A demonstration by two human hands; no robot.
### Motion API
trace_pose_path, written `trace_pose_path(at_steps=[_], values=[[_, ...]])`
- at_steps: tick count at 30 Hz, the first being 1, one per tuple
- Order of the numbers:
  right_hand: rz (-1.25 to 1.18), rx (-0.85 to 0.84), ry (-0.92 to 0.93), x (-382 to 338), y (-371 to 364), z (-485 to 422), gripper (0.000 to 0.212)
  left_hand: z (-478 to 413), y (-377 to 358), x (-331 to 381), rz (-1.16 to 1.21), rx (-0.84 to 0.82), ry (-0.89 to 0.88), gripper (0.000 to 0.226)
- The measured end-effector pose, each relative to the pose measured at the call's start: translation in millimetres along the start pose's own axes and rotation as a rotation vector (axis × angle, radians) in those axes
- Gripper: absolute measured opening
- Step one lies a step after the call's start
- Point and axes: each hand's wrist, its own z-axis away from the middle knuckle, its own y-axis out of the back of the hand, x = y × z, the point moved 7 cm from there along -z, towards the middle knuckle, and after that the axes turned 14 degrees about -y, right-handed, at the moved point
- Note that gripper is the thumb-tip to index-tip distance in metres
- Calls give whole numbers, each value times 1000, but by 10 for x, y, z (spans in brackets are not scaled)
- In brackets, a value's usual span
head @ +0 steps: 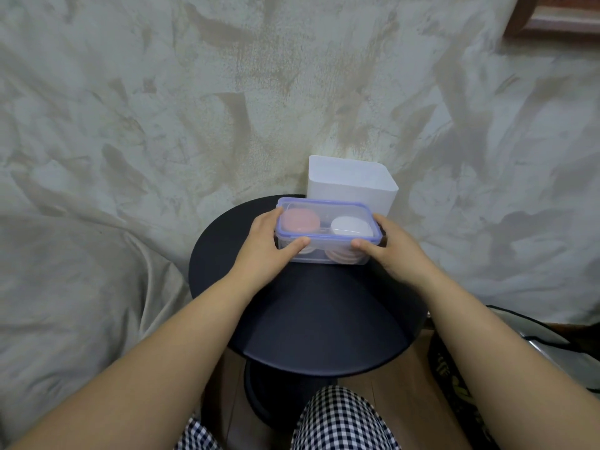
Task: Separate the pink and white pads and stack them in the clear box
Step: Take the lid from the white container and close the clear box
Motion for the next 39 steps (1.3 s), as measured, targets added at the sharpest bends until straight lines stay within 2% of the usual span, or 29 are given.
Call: trace_pose_path(at_steps=[3,5,7,10,17,21,26,29,35,39], values=[[78,12,11,-38,-1,16,43,-4,-1,7,-43,-28,13,75],[240,92,22,-75,33,31,52,-16,45,89,-191,-29,-24,71],[405,163,65,-183,69,65,52,-46,100,261,-380,-27,-144,57],[572,123,176,-363,29,105,37,-99,59,495,-539,-111,-327,35],[714,42,227,-502,23,86,37,-179,-14,584,-630,-193,-451,32],[751,42,304,-537,36,47,37,-224,25,546,-587,-144,-469,29],[747,53,414,-564,64,-21,36,-301,21,473,-499,-177,-488,48],[710,59,477,-542,70,-39,35,-303,20,453,-512,-172,-519,43],[620,20,438,-445,69,-36,39,-284,9,488,-541,-208,-553,35],[656,-17,392,-473,40,-11,34,-274,-8,541,-561,-229,-509,26]])
